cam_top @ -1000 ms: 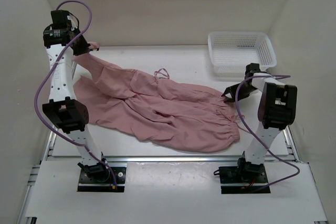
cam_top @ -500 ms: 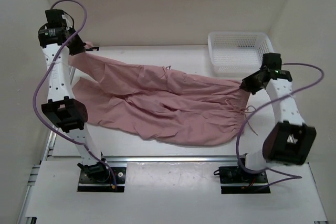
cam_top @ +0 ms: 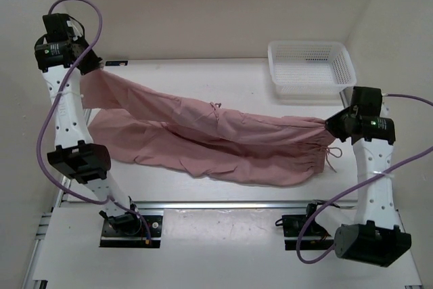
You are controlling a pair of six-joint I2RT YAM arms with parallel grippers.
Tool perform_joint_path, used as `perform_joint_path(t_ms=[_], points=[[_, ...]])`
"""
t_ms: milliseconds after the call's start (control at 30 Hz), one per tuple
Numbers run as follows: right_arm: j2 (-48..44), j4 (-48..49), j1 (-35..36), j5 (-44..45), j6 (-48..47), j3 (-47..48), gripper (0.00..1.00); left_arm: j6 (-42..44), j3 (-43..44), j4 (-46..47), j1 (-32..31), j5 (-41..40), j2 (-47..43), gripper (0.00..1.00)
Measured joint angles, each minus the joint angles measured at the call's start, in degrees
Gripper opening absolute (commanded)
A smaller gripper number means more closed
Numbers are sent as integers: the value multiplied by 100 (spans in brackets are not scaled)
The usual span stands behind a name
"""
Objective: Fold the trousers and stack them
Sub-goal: Flatten the trousers out
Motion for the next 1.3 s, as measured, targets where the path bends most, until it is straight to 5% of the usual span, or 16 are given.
perform_joint_path(t_ms=[200, 233, 267, 300, 333, 400, 533, 633, 667, 700, 733, 767, 833, 967, 1200, 1300], points=[[1147, 216, -26, 210, -37, 306, 0, 7, 1591, 66, -133, 293, 1836, 14], [1421, 332, -24, 254, -46, 437, 4, -13, 2031, 105, -166, 400, 2341, 35], [1714, 461, -26, 293, -50, 588, 35, 0, 2345, 199, -210, 481, 2804, 64], [2002, 562, -28, 372, -48, 772, 54, -22, 2583, 278, -249, 551, 3228, 88], [2295, 654, -46, 450, -92, 968, 64, -85, 2649, 389, -278, 623, 3554, 100], [2817, 804, -74, 570, -157, 1333, 76, -173, 2551, 435, -295, 769, 3958, 100], [2892, 938, -98, 710, -223, 1268, 80, -173, 1891, 431, -278, 820, 3869, 100], [2446, 949, -98, 813, -302, 898, 51, -63, 1532, 461, -236, 756, 3364, 93], [2251, 951, -101, 848, -354, 743, 39, -28, 1429, 468, -223, 713, 3130, 78], [2061, 935, -101, 861, -391, 592, 17, -2, 1314, 492, -210, 669, 2863, 31], [1886, 922, -101, 855, -435, 457, 10, 22, 1161, 527, -197, 629, 2570, 13], [1735, 931, -101, 824, -476, 328, 6, 87, 1023, 540, -190, 586, 2284, 10], [1558, 931, -105, 704, -605, 118, 4, 160, 743, 634, -170, 525, 1786, 10], [1679, 1056, -109, 31, -1023, -199, 4, 216, 348, 688, -168, 525, 1464, 36], [2706, 1331, -105, -870, -1440, -278, 10, 70, 350, 597, -297, 520, 3204, 39], [3217, 1456, -105, -1069, -1482, -271, 25, -48, 339, 505, -330, 433, 3888, 82]])
